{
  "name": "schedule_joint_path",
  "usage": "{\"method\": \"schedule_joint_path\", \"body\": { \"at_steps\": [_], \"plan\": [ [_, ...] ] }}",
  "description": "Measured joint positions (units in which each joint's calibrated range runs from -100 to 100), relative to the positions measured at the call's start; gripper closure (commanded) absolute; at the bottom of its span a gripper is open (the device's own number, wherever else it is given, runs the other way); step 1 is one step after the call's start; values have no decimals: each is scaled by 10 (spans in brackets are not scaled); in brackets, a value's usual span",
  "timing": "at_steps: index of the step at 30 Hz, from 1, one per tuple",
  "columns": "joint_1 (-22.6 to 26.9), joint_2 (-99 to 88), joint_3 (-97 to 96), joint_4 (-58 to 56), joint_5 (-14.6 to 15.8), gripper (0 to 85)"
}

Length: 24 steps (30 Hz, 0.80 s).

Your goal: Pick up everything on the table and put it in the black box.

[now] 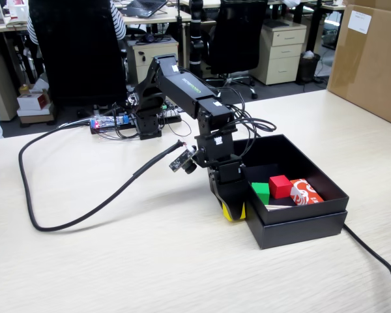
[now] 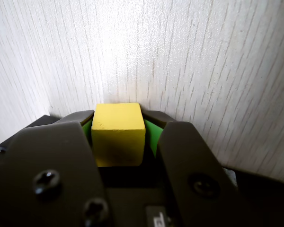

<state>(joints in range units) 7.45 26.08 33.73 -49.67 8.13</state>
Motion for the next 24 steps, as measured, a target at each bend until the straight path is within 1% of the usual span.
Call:
{"method": "schedule_joint_path", "body": {
  "at_steps": [3, 4, 5, 6, 7, 8, 9, 10, 11, 14, 17, 20, 22, 24],
  "plan": [
    [-1, -8, -4, 0, 0, 846],
    [-2, -50, -41, 0, -1, 846],
    [-10, -199, -101, -22, -3, 846],
    [-10, -202, -101, -22, -3, 846],
    [-15, -324, -162, -22, -15, 846],
    [-15, -331, -166, -23, -15, 846],
    [-15, -443, -192, -27, -28, 846],
    [-13, -494, -191, -28, -31, 846],
    [-13, -500, -191, -27, -31, 846],
    [-1, -598, -192, -28, -36, 846],
    [23, -636, -204, -28, -36, 846],
    [46, -636, -222, -28, -36, 846],
    [59, -610, -220, -28, -36, 846],
    [70, -539, -221, -28, -36, 846]
  ]
}}
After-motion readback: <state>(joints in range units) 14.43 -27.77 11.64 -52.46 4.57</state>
